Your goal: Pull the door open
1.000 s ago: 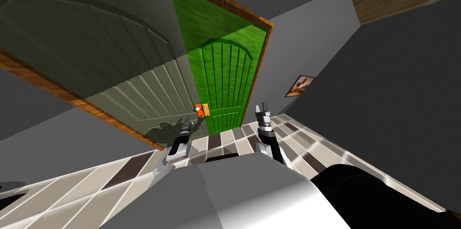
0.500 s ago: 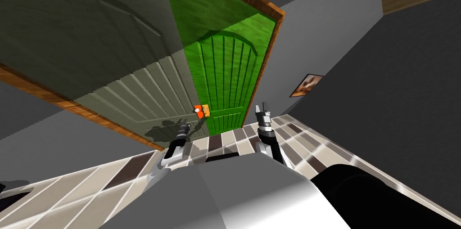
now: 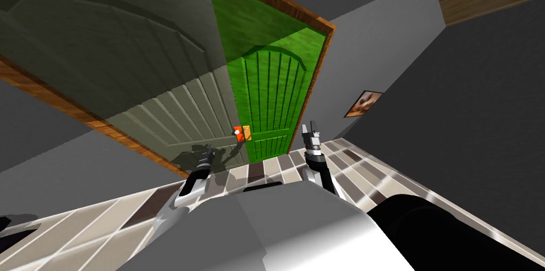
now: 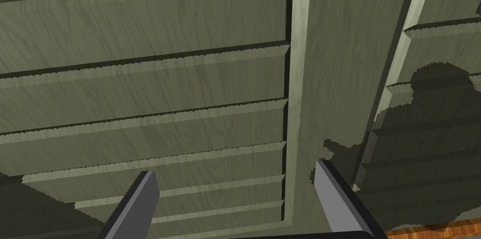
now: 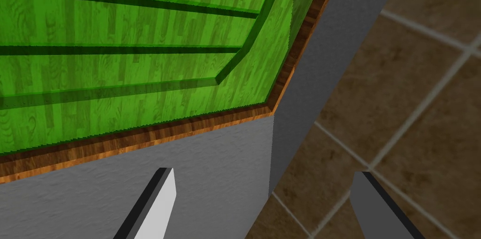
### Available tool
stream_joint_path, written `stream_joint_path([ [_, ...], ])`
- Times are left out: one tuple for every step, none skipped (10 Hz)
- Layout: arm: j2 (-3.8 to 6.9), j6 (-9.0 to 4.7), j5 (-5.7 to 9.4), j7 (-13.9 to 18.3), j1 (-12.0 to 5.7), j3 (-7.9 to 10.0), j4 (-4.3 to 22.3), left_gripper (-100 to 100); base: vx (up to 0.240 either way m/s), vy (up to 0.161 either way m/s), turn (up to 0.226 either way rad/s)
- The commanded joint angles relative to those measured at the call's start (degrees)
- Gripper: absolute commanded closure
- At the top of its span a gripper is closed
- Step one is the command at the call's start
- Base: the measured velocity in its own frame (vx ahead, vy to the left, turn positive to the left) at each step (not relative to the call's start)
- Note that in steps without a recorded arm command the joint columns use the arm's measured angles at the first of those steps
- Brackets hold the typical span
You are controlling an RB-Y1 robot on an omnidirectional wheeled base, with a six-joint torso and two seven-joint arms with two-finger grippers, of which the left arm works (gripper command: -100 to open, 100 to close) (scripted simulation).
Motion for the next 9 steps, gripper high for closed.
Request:
stream_joint_path([
  [0.28, -0.26, 0.13, 0.19, -0.66, 0.20, 0.77, -100, 0.162, 0.026, -0.069],
  [0.21, -0.32, 0.14, 0.25, -0.95, 0.03, 0.80, -100, 0.159, 0.036, -0.066],
  [-0.03, -0.42, 0.12, 0.32, -1.54, -0.43, 0.77, -100, 0.189, 0.040, -0.119],
  [-0.28, -0.49, 0.08, 0.36, -2.04, -0.89, 0.69, -100, 0.200, 0.024, -0.114],
  [-0.86, -0.61, -0.03, 0.41, -2.97, -1.86, 0.44, -100, 0.227, -0.004, -0.170],
  [-1.57, -0.73, -0.19, 0.45, -4.00, -3.00, 0.10, -100, 0.246, -0.104, -0.303],
  [-1.81, -0.77, -0.24, 0.46, -4.35, -3.40, -0.02, -100, 0.194, -0.148, -0.148],
  [-1.23, -0.26, -0.08, 0.69, -3.87, -3.04, -0.42, -100, 0.077, -0.064, -0.005],
  [-1.23, -0.26, -0.08, 0.69, -3.87, -3.04, -0.42, 100, -0.003, 0.008, 0.012],
])
